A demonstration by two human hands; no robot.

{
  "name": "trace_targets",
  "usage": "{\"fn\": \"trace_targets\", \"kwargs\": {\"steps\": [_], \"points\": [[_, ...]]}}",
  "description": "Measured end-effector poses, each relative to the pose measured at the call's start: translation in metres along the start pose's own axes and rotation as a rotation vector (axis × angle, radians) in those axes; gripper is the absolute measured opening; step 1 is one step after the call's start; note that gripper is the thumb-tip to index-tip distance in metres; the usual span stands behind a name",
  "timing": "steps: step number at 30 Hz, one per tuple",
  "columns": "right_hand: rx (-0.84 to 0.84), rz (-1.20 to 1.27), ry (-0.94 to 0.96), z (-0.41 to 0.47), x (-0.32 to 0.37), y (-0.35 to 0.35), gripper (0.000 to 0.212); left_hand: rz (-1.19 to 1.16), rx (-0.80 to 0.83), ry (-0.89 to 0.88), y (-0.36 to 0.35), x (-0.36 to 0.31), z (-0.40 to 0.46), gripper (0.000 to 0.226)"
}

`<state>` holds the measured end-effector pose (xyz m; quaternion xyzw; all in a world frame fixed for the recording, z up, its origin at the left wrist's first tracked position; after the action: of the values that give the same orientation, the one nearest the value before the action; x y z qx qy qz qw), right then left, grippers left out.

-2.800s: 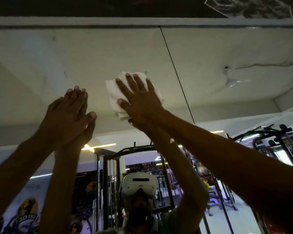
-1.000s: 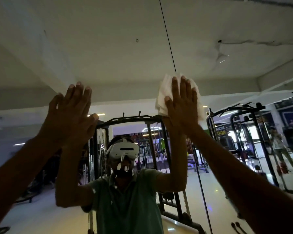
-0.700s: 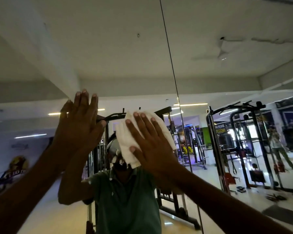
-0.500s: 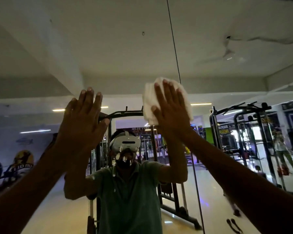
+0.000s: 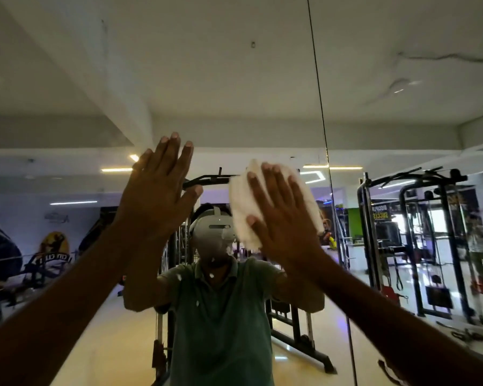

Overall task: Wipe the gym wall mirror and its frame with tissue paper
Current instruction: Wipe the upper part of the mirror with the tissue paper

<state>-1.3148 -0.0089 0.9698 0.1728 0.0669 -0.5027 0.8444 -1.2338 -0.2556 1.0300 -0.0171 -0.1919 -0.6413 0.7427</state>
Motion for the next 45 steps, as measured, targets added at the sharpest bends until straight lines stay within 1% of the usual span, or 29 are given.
{"fn": "trace_targets", "kwargs": {"steps": [4,7,11,13,15,16,19,21,22,23,25,26,27,28,29,30,32,33,34,35,36,37,39,40,41,42,43,44,45], "points": [[-0.090,-0.006,-0.237,0.049,-0.024,0.010,0.078,0.020,-0.008,-0.008,-0.005,0.004,0.000,0.081],[-0.148,-0.015,-0.310,0.045,0.007,0.000,0.076,-0.025,-0.019,-0.005,-0.007,0.008,-0.001,0.080],[-0.082,0.002,-0.200,-0.006,0.065,-0.020,0.078,-0.068,-0.029,-0.040,-0.008,0.012,-0.001,0.081],[-0.049,0.018,-0.112,-0.017,0.062,-0.019,0.079,-0.076,-0.015,-0.063,-0.008,0.016,-0.002,0.081],[-0.031,-0.008,-0.097,-0.009,0.036,-0.013,0.079,-0.072,-0.027,-0.081,-0.008,0.019,-0.002,0.080],[-0.049,-0.030,-0.151,0.001,0.017,-0.008,0.079,-0.072,-0.038,-0.087,-0.009,0.020,-0.002,0.080],[-0.152,-0.044,-0.469,0.030,-0.037,0.012,0.081,-0.079,-0.055,-0.086,-0.011,0.018,-0.001,0.080],[-0.225,-0.030,-0.644,0.033,-0.028,0.011,0.081,-0.080,-0.062,-0.080,-0.012,0.016,-0.002,0.079],[-0.251,-0.048,-0.661,0.027,-0.007,0.004,0.079,-0.078,-0.068,-0.079,-0.013,0.016,-0.002,0.077],[-0.231,-0.067,-0.612,0.015,0.022,-0.004,0.076,-0.075,-0.077,-0.080,-0.013,0.017,-0.002,0.074],[-0.120,-0.064,-0.376,-0.021,0.073,-0.024,0.075,-0.064,-0.086,-0.085,-0.013,0.018,-0.003,0.076],[-0.065,-0.047,-0.260,-0.039,0.084,-0.028,0.076,-0.060,-0.084,-0.088,-0.013,0.018,-0.003,0.078],[-0.030,-0.033,-0.163,-0.050,0.079,-0.027,0.076,-0.056,-0.081,-0.090,-0.013,0.018,-0.003,0.079],[-0.017,-0.021,-0.104,-0.051,0.062,-0.022,0.075,-0.048,-0.078,-0.093,-0.012,0.018,-0.003,0.080],[-0.015,-0.029,-0.105,-0.047,0.039,-0.016,0.074,-0.036,-0.076,-0.093,-0.012,0.018,-0.003,0.079],[-0.031,-0.049,-0.159,-0.039,0.014,-0.010,0.073,-0.024,-0.069,-0.092,-0.012,0.018,-0.003,0.078],[-0.107,-0.087,-0.387,-0.019,-0.028,0.004,0.076,-0.013,-0.059,-0.082,-0.013,0.017,-0.004,0.081],[-0.143,-0.082,-0.507,-0.011,-0.035,0.009,0.081,-0.010,-0.058,-0.077,-0.012,0.016,-0.003,0.082],[-0.173,-0.065,-0.600,-0.006,-0.027,0.008,0.084,-0.011,-0.058,-0.072,-0.012,0.014,-0.004,0.083],[-0.193,-0.063,-0.644,-0.004,-0.006,0.004,0.084,-0.019,-0.059,-0.068,-0.010,0.013,-0.003,0.083],[-0.187,-0.067,-0.623,-0.007,0.025,-0.005,0.080,-0.035,-0.058,-0.062,-0.008,0.012,-0.004,0.082],[-0.146,-0.067,-0.529,-0.014,0.064,-0.014,0.077,-0.064,-0.057,-0.052,-0.005,0.012,-0.004,0.080],[-0.012,-0.015,-0.227,-0.037,0.136,-0.030,0.076,-0.114,-0.072,-0.015,0.000,0.016,-0.009,0.076],[0.042,0.016,-0.112,-0.048,0.156,-0.035,0.076,-0.109,-0.093,0.007,0.002,0.020,-0.012,0.075],[0.062,0.024,-0.030,-0.054,0.157,-0.037,0.076,-0.084,-0.120,0.030,0.004,0.026,-0.016,0.075],[0.059,0.020,0.023,-0.053,0.144,-0.035,0.076,-0.050,-0.141,0.051,0.005,0.033,-0.020,0.075],[0.048,0.008,0.032,-0.050,0.122,-0.031,0.076,-0.017,-0.145,0.068,0.005,0.039,-0.025,0.075],[0.035,-0.009,-0.012,-0.044,0.096,-0.025,0.075,0.010,-0.136,0.078,0.006,0.045,-0.029,0.076],[-0.005,-0.040,-0.101,-0.037,0.067,-0.019,0.073,0.030,-0.127,0.085,0.006,0.050,-0.035,0.077]]}}
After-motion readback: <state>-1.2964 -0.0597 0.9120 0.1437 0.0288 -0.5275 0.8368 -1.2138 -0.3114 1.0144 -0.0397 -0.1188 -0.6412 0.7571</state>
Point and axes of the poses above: each hand's wrist, its own z-axis towards the middle knuckle, its own y-axis out of the back of the hand, x = y × z, the point moved 2 cm from there along z, towards the middle knuckle, and after that the axes turned 1 degree about z, right-handed, at the moved point
